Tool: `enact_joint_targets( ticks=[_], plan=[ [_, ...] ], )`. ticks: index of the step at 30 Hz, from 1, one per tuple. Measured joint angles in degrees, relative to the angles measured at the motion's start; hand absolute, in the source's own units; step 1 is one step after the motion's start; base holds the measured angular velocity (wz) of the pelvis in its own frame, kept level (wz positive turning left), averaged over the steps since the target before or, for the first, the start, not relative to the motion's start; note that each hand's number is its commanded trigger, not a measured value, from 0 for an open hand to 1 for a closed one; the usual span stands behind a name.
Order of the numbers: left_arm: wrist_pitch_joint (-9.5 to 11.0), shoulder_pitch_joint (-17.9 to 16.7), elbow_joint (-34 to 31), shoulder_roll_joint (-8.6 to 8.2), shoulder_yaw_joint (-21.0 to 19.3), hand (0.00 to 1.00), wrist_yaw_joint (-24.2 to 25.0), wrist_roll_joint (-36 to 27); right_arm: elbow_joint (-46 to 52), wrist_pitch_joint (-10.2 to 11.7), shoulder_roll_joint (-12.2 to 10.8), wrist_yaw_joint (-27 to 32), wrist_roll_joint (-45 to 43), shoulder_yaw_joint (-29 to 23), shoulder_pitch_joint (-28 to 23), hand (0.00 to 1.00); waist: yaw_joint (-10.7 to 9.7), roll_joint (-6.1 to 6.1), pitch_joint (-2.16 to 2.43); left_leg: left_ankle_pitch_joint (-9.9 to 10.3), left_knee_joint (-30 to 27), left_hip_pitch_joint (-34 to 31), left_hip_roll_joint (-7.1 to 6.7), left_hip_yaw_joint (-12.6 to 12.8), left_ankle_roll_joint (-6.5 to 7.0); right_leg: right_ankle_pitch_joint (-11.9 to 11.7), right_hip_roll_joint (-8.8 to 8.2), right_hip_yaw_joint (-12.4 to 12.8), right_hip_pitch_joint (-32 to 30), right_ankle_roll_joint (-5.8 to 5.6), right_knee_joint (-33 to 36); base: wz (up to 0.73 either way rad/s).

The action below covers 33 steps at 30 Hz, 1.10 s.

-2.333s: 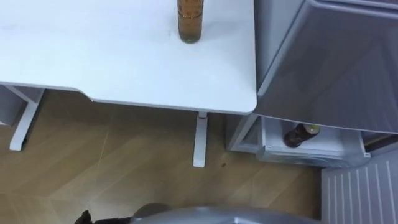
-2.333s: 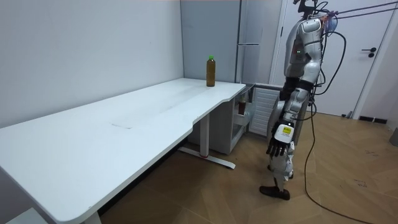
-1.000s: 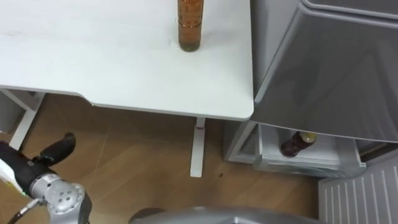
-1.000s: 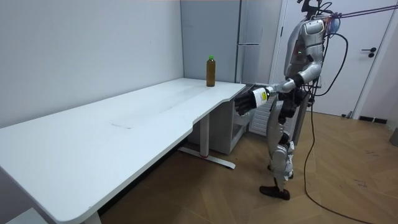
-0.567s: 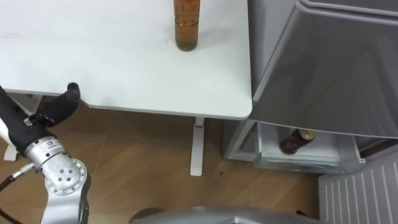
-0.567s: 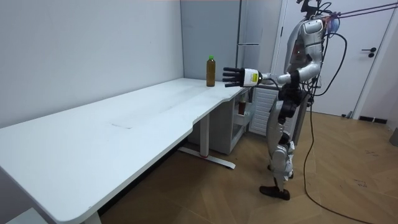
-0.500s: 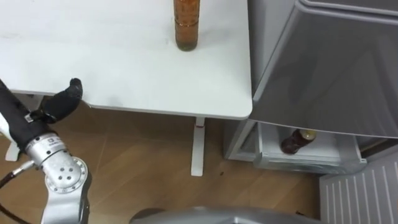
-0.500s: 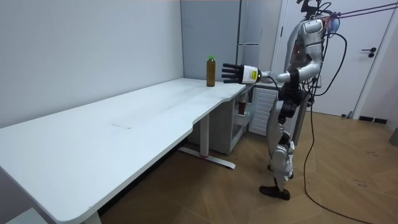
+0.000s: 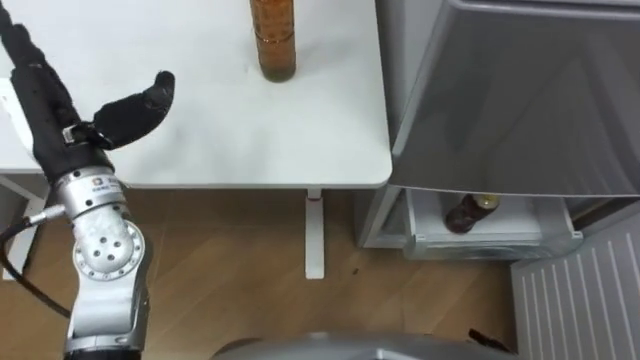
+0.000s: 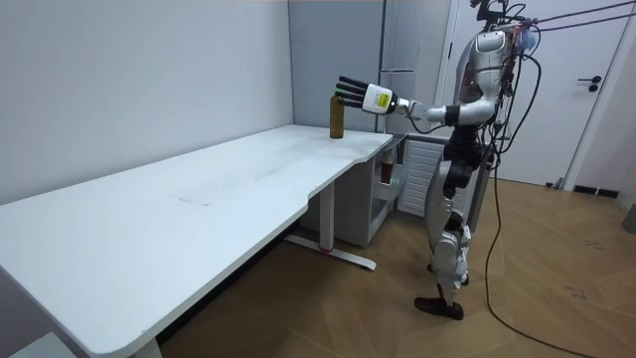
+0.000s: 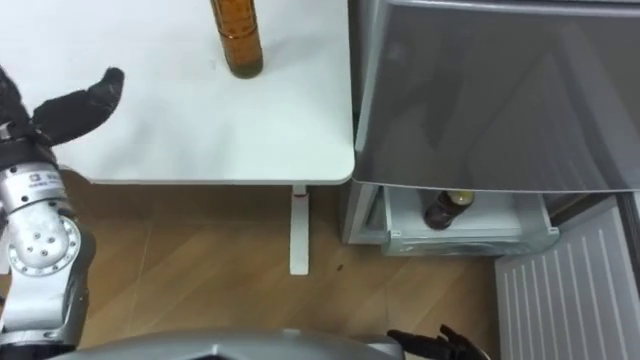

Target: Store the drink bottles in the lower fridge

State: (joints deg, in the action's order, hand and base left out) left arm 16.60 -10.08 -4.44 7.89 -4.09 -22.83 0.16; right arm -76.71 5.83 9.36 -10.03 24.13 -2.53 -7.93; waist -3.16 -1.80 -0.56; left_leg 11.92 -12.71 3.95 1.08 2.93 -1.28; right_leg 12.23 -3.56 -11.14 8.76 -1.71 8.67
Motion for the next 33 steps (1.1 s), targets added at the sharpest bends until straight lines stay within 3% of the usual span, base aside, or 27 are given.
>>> enact_joint_targets(
  ticks=[5,9,12,20,24,29,33],
  plan=[
    [-0.74,0.57,1.61,0.45,2.49,0.0,3.42,-0.61,-0.92,-0.37,0.15,-0.17,-0.96,-1.07,0.3,0.0,-1.31,0.06,-0.07,0.0,0.31,0.91,0.25,1.66,0.0,-0.04,0.09,1.77,-0.11,0.05,0.12,-0.17],
    [-3.88,0.86,4.19,0.46,3.5,0.0,7.38,-2.01,-1.05,-0.58,0.17,0.07,-0.98,-1.28,-0.05,0.0,-2.0,0.35,0.03,0.0,0.56,0.96,0.38,2.27,0.01,-0.19,0.25,2.8,-0.75,0.1,0.31,-0.11],
    [-5.03,0.86,4.43,0.5,3.48,0.0,9.06,-5.44,-1.43,-1.55,0.23,0.71,-1.3,-1.43,-0.02,0.0,-2.22,0.2,0.04,0.0,1.1,1.52,0.48,2.92,0.01,-0.25,0.33,3.53,-0.86,0.1,0.5,-0.13],
    [-5.52,4.15,6.41,0.6,2.76,0.0,12.4,-9.65,-1.48,-1.73,0.24,1.85,-2.04,-2.25,-0.71,0.0,-2.82,0.27,-0.18,0.0,1.21,1.85,0.64,3.44,0.01,-0.29,0.5,4.16,-0.9,0.16,1.09,-0.03],
    [-5.57,5.48,9.55,0.59,2.53,0.0,14.03,-10.2,-1.38,-1.73,0.24,1.97,-4.22,-3.68,-0.99,0.0,-2.94,0.38,-0.34,0.0,1.39,2.64,0.77,4.44,0.01,-0.3,0.68,5.68,-0.81,0.19,1.17,-0.13],
    [-6.38,8.07,12.74,0.76,1.57,0.0,14.78,-18.64,-0.64,-2.34,0.16,3.07,-6.75,-4.48,-1.11,0.0,-3.17,0.66,-0.13,-0.01,2.0,2.9,0.76,4.79,0.03,-0.3,0.85,7.05,-1.34,0.19,1.32,-0.08],
    [-9.11,9.02,14.85,1.88,1.49,0.0,14.71,-25.66,-0.7,-4.75,0.24,4.51,-9.17,-4.51,-1.31,0.0,-3.82,0.8,-0.11,-0.01,2.01,3.01,0.77,5.14,0.02,-0.3,0.97,7.89,-1.62,0.19,2.01,-0.05]
  ],
)
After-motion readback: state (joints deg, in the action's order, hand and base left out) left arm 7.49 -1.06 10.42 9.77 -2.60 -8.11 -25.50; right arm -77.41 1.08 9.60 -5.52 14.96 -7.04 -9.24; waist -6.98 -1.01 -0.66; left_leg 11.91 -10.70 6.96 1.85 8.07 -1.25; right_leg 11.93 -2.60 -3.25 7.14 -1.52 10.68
